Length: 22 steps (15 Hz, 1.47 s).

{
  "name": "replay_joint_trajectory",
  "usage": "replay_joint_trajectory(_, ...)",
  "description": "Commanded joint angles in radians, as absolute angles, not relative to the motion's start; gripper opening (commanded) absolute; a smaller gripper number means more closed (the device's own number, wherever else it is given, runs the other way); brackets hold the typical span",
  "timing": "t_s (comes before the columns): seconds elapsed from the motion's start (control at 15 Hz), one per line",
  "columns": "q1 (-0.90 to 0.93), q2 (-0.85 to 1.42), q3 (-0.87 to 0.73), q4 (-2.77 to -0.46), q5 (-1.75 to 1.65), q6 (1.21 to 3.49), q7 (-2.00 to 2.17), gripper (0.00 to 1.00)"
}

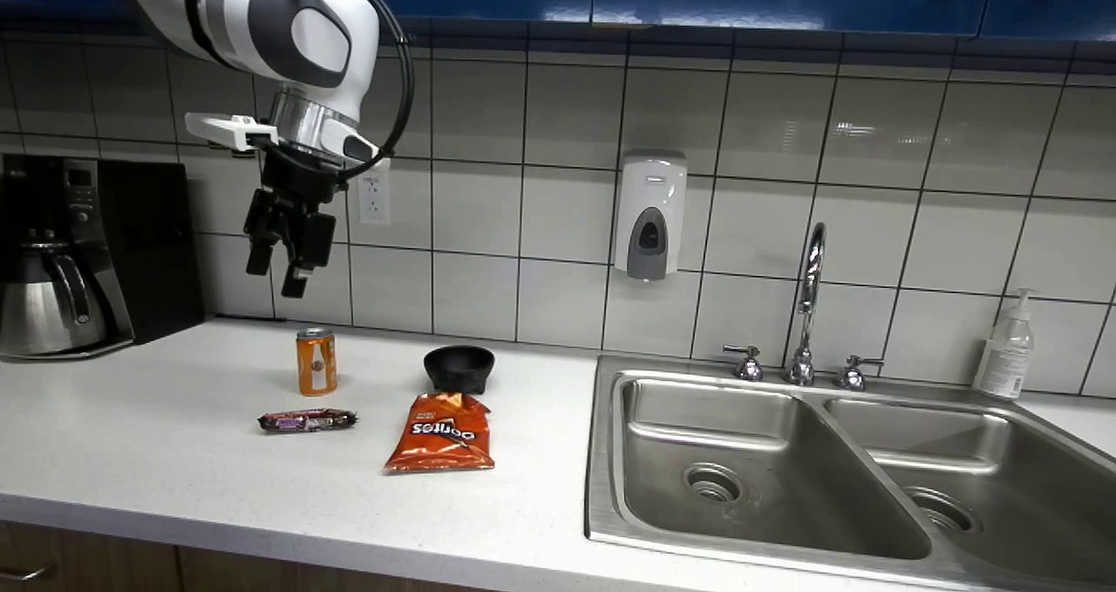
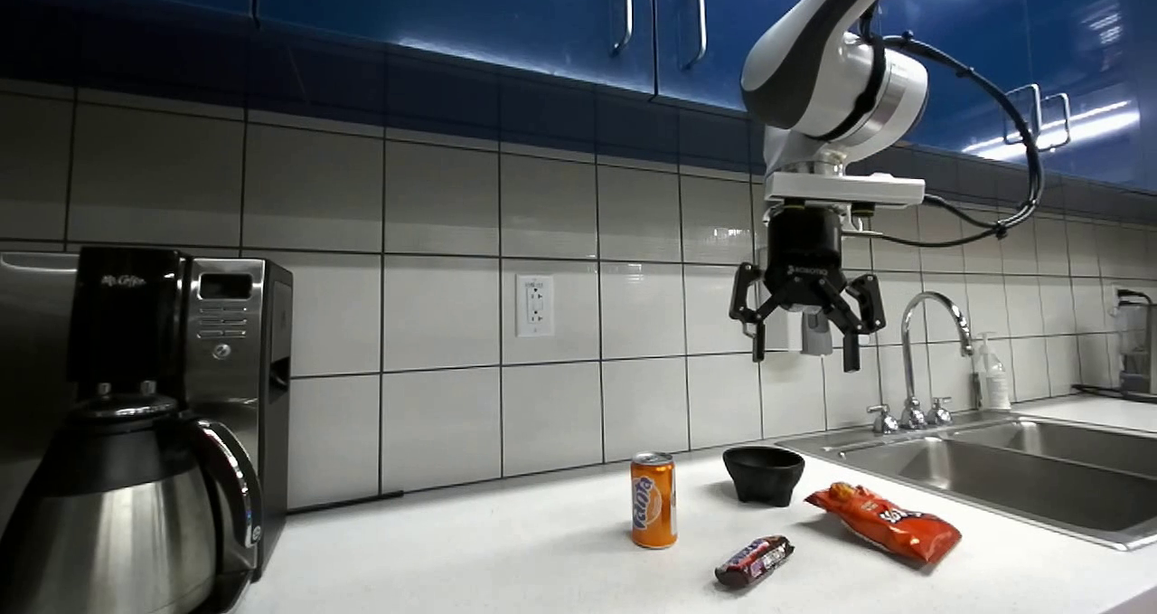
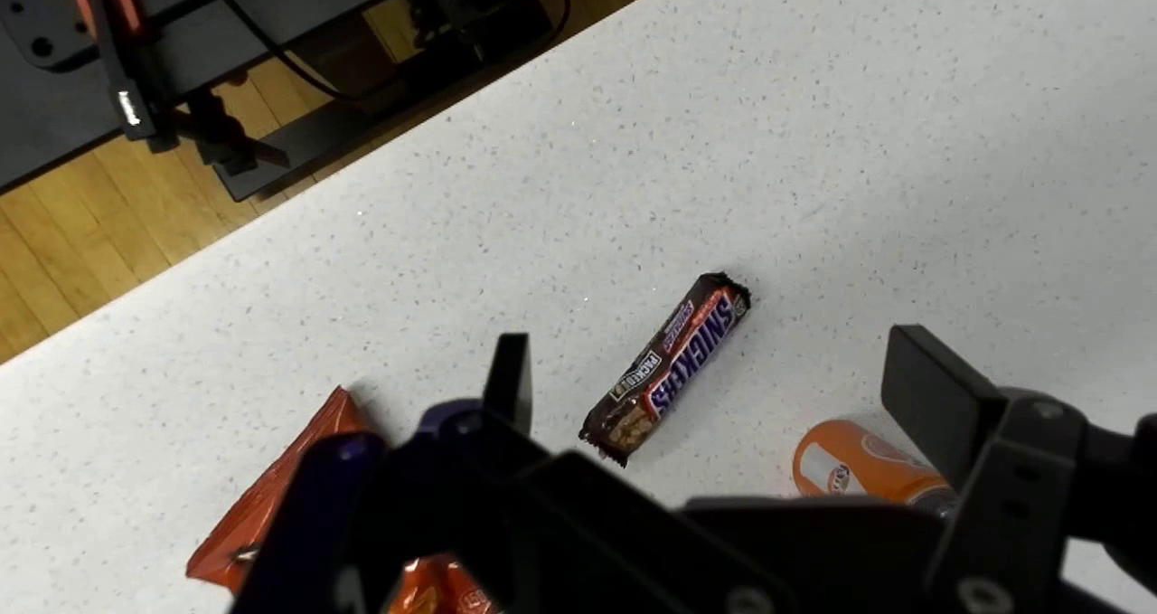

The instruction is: Put the chocolate bar inside the black bowl

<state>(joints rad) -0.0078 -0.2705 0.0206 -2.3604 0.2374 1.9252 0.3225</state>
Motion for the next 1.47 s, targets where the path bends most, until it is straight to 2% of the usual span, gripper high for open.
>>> replay_joint_trajectory(0.0, 0.001, -0.269, 0.049, -2.407, 0.271, 2.001, 0.398, 1.0)
replay_joint_trajectory(0.6, 0.015, -0.19, 0.083, -2.5, 0.306, 2.245, 0.519, 1.0)
replay_joint_trajectory(1.4, 0.052, 0.028, 0.078, -2.426, 0.299, 2.409, 0.58, 1.0)
